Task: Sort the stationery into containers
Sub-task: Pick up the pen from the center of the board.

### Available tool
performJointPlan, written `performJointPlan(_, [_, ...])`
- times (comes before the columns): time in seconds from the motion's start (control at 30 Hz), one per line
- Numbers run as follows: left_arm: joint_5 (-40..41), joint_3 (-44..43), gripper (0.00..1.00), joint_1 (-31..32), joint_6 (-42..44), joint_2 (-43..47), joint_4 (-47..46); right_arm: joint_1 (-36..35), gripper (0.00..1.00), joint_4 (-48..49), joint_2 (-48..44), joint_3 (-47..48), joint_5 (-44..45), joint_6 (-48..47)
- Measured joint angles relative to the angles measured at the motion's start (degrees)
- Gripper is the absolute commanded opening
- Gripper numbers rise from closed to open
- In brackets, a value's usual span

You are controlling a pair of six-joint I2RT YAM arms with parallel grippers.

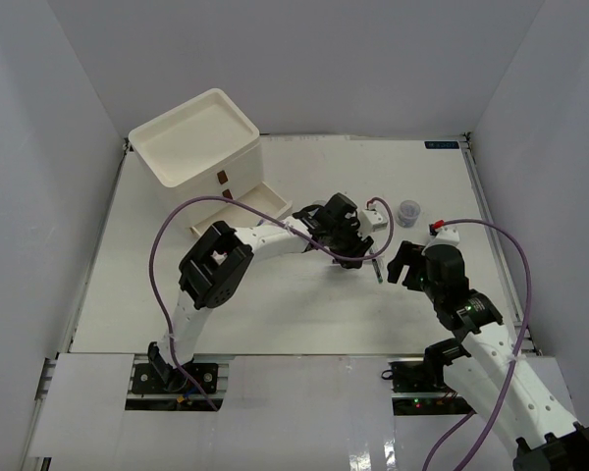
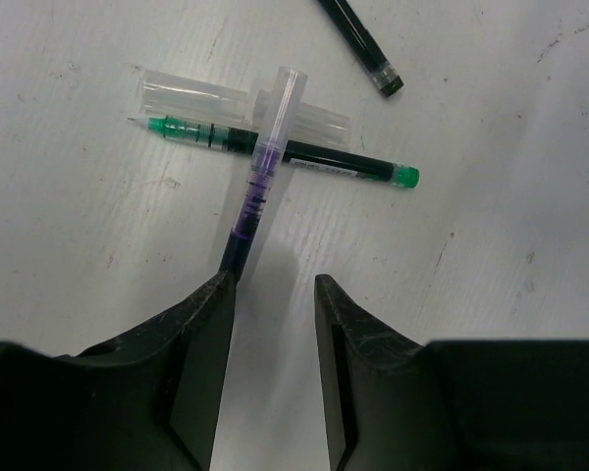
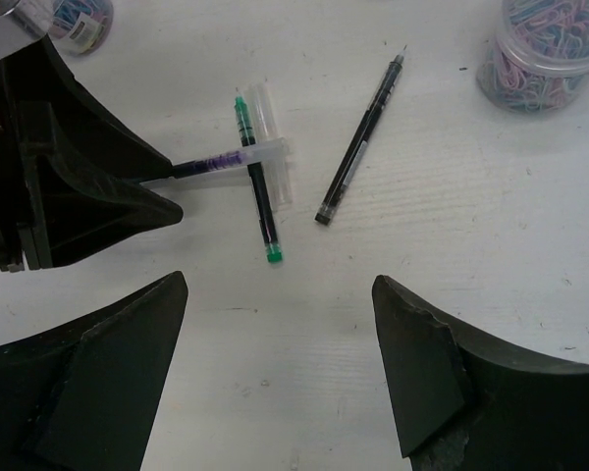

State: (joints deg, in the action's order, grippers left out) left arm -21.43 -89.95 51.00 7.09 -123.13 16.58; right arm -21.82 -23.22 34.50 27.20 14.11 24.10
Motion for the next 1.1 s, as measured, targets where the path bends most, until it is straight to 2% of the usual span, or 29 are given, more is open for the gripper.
performJointPlan(0.6, [1.73,-1.75,0.47,0.00,1.07,-1.70,-2.27,0.00,0.82,-0.70,-1.46,-1.22,-1.51,0.83])
performJointPlan(1.1, [3.82,-1.75,0.49,0.00,4.55,1.92,-1.68,0.00,0.82,-0.70,-1.40,-1.25,-2.51,0.79])
